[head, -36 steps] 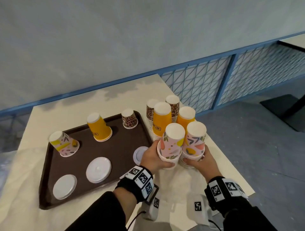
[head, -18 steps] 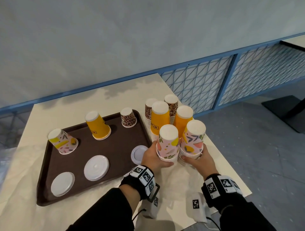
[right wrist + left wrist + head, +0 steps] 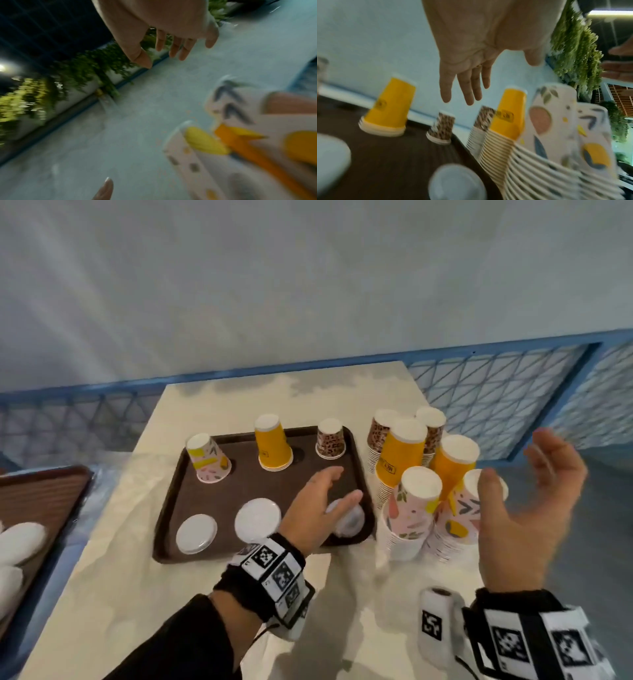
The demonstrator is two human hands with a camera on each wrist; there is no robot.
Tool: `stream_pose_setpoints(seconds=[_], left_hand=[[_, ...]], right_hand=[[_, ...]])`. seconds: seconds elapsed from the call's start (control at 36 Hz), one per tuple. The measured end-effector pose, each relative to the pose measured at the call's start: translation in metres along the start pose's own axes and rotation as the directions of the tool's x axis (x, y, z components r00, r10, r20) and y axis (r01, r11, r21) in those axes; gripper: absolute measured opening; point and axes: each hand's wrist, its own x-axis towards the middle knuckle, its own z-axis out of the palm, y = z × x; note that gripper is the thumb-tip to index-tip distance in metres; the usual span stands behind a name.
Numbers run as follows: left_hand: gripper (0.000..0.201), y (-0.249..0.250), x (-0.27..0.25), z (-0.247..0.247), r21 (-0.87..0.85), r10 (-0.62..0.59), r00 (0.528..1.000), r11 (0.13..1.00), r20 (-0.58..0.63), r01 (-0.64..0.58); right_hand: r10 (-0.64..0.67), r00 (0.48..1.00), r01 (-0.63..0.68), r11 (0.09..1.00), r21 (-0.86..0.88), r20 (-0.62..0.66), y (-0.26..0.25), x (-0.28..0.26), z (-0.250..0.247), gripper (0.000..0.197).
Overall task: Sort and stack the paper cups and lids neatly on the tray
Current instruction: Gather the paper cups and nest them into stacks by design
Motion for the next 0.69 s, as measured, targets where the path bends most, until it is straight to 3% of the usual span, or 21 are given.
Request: stream_pose_setpoints(seconds=[0.11, 0.28, 0.33, 0.5, 0.61, 0.69], left_hand=[[0.043, -0.009, -0.017, -0.054, 0.121, 0.088, 0.971, 0.991, -0.224, -0.062], [0.048, -0.051, -0.064, -0.143, 0.139, -0.005, 0.871, 0.987, -0.491, 0.084], [0.036, -0.070, -0.085, -0.172, 0.150, -0.048, 0.826, 0.976, -0.562, 0.158], [0.041, -0.144, -0.158, -0.255, 0.119, -0.203, 0.714, 0.920, -0.670, 0.373], [0.039, -0.192, -0.212, -0.308, 0.026, -0.341, 0.585, 0.849, -0.736, 0.528], [0.042, -0.236, -0.252, -0.341, -0.061, -0.478, 0.497, 0.763, -0.724, 0.644]], right_hand=[[-0.082, 0.985, 0.066, 0.992, 0.107, 0.155, -0.034, -0.011, 0.047, 0.048], [-0.095, 0.885, 0.011, 0.983, 0.183, 0.457, -0.069, -0.064, 0.129, 0.045], [-0.102, 0.827, -0.024, 0.976, 0.217, 0.552, -0.081, -0.089, 0.157, 0.046], [-0.065, 0.570, -0.137, 0.976, 0.172, 0.819, -0.111, -0.173, 0.243, 0.047], [0.020, 0.346, -0.186, 0.981, 0.047, 0.938, -0.130, -0.236, 0.294, 0.050], [0.069, 0.180, -0.150, 0.988, -0.042, 0.981, -0.142, -0.285, 0.323, 0.052]])
